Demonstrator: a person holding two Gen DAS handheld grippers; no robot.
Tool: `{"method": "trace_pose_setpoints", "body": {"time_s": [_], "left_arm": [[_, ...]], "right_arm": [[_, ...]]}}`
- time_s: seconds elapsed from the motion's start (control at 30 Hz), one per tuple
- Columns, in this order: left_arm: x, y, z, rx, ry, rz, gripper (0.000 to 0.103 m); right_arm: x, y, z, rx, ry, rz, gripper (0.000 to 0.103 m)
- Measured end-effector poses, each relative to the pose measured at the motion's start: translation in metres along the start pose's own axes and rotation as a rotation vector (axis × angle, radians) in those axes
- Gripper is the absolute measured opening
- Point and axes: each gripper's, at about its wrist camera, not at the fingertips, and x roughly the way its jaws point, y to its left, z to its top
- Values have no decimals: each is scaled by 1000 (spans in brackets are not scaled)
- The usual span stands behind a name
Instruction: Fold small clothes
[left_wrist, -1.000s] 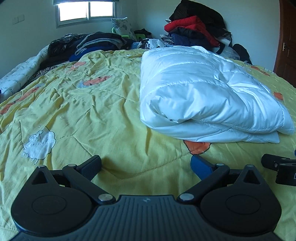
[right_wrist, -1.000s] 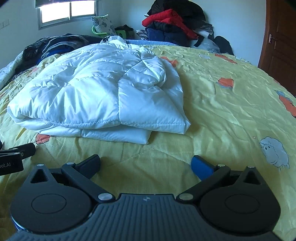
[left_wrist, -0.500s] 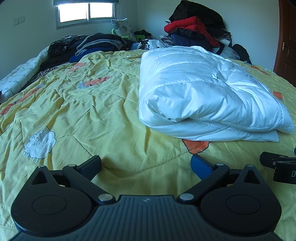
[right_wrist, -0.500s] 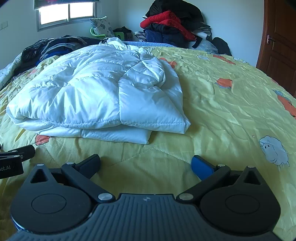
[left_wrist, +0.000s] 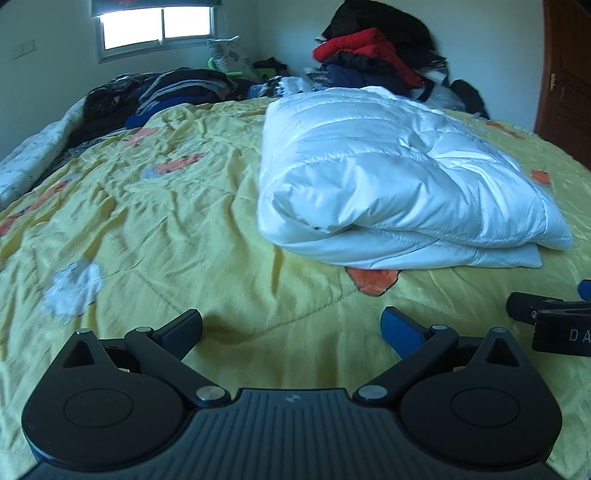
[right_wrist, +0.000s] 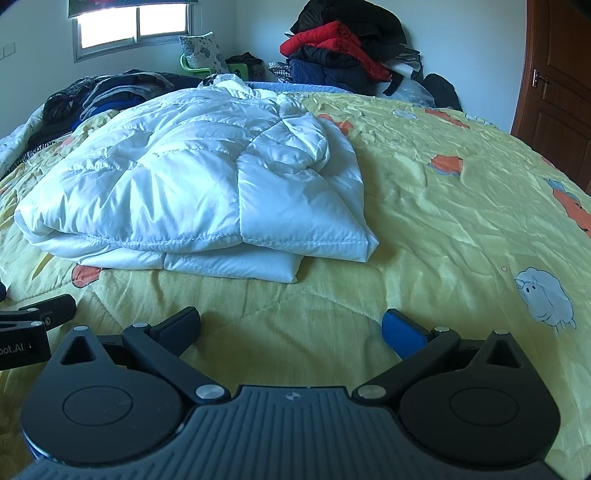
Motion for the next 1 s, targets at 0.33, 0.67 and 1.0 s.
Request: {"method": "trace_pose_setpoints", "body": {"time_s": [0.33,0.67,1.0], "left_arm": [[-70,-1,-10,-37,-25,-40,103],[-99,-1,-8,-19,-53,-56,103],[-93,-2,-10,-30,-4,-108,103]], "right_arm": [[-56,14,-15,-23,82,54,101],[-86,14,-18,-51,15,46,102],[-81,8,-22,-5,45,57,102]]}}
